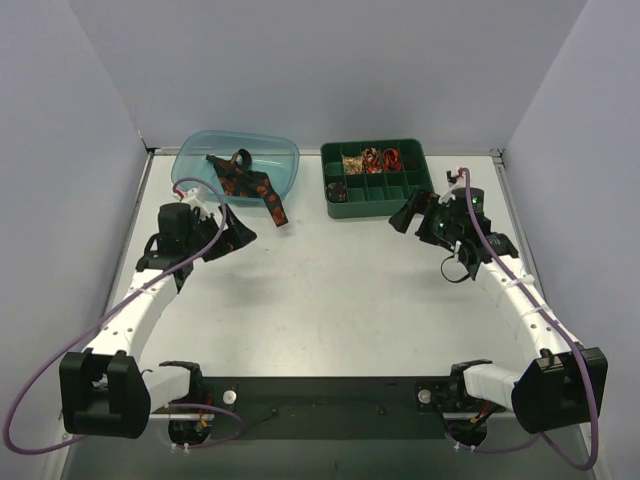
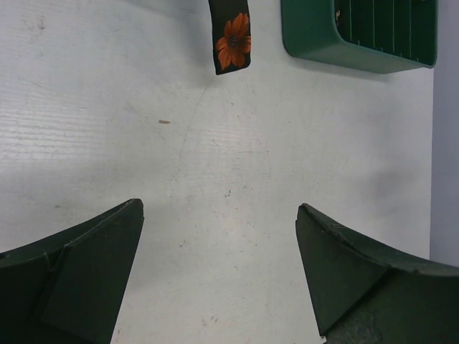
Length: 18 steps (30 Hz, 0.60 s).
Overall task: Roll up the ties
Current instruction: Pick up the tie from the bin.
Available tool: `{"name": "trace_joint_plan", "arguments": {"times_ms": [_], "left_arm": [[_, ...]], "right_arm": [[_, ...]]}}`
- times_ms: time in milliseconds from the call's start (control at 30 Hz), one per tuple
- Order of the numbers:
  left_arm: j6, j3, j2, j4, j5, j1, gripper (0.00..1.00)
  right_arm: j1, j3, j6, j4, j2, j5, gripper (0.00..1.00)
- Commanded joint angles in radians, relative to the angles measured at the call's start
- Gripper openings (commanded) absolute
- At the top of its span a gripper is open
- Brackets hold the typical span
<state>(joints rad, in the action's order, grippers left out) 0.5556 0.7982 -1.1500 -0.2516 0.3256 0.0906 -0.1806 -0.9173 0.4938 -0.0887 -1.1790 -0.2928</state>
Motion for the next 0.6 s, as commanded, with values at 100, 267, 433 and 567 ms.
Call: {"name": "trace_joint_plan", "arguments": {"times_ms": [100,267,433,567], "left_arm": [[0.07,-0.056,-0.138,0.381,0.237,-0.006,0.97],[0.144,-0.086,-0.309,0.687,0.328,-0.003,0.97],[0.245,-0.054,-0.528,0.971,0.403,0.004,0.97],[0.279,-0.002,-0.663,1.094,0.406,0.026,0.97]], "right_arm": [[-0.011,0.006,-0.003,0.014,-0.022,-0.065,1.0],[-0.011,0.0,-0.014,0.018,-0.05,-0.114,1.0],[-0.014,-0.02,-0.027,0.001,-0.056,-0.126,1.0],[-0.013,-0.026,-0.037,-0.005,-0.06,-0.124,1.0]]}}
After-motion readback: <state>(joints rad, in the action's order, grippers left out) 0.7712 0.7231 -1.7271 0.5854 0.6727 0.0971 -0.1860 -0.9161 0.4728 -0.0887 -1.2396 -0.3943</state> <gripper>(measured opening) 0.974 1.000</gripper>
